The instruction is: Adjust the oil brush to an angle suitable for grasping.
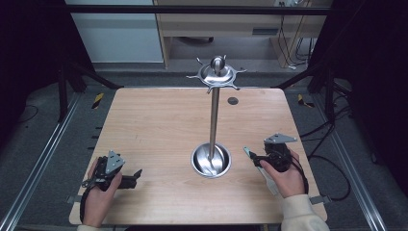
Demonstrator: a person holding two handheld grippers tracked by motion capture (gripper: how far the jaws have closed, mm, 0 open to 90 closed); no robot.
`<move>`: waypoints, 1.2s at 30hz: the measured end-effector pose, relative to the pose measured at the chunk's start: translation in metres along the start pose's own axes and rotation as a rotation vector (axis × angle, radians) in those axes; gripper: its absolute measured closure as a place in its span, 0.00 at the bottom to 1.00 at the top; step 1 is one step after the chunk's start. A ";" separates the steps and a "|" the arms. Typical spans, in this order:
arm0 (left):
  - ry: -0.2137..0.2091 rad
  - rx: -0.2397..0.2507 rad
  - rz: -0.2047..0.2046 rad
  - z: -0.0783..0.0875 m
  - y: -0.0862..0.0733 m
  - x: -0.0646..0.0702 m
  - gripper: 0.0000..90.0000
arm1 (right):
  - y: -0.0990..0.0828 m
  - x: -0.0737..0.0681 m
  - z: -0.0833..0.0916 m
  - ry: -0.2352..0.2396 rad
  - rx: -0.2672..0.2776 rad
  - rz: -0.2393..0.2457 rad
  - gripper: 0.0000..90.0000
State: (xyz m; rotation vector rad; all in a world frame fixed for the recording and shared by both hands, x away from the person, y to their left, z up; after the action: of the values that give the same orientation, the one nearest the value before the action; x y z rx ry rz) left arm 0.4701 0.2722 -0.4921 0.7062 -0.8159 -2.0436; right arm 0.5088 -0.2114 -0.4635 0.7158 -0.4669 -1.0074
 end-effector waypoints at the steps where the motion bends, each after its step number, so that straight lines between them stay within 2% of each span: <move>1: 0.001 0.000 0.000 0.000 0.000 0.000 0.03 | 0.000 -0.002 -0.001 0.006 -0.004 0.007 0.37; 6: -0.001 -0.003 -0.005 -0.001 0.000 0.000 0.03 | 0.001 -0.010 -0.007 0.021 -0.026 0.042 0.44; 8: -0.002 -0.005 -0.008 -0.001 0.000 0.001 0.03 | 0.002 -0.019 -0.011 0.051 -0.036 0.075 0.51; 9: -0.002 -0.005 -0.008 -0.001 0.000 0.001 0.03 | 0.002 -0.019 -0.011 0.051 -0.036 0.075 0.51; 13: -0.001 -0.006 -0.009 -0.001 0.000 0.001 0.03 | 0.007 -0.028 -0.025 0.047 -0.095 0.130 0.72; 14: -0.002 -0.006 -0.008 -0.001 0.000 0.001 0.03 | 0.007 -0.028 -0.025 0.047 -0.095 0.130 0.72; 15: -0.002 -0.006 -0.007 -0.001 0.000 0.001 0.03 | 0.009 -0.029 -0.033 0.042 -0.114 0.145 0.81; 19: -0.001 -0.007 -0.007 -0.001 -0.001 0.001 0.03 | 0.009 -0.024 -0.048 0.027 -0.175 0.140 0.98; 28: -0.006 -0.010 -0.015 -0.002 0.000 0.003 0.03 | 0.002 -0.015 -0.066 0.021 -0.237 0.116 1.00; 36: -0.011 -0.011 -0.016 -0.002 0.000 0.004 0.03 | -0.001 -0.009 -0.071 0.007 -0.265 0.103 1.00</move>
State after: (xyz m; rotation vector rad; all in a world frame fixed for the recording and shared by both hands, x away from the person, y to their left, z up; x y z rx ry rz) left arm 0.4697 0.2684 -0.4944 0.6985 -0.8067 -2.0667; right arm 0.5507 -0.1805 -0.5133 0.4535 -0.3518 -0.9483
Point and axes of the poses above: each handheld gripper's, and its own axes: z roughly backward along the jaws, y roughly out of its top, x roughly to its right, the point moved 4 cm from there along -z, roughly forward along the jaws, and after that the axes turned 3 degrees about -x, right-handed, at the moved point
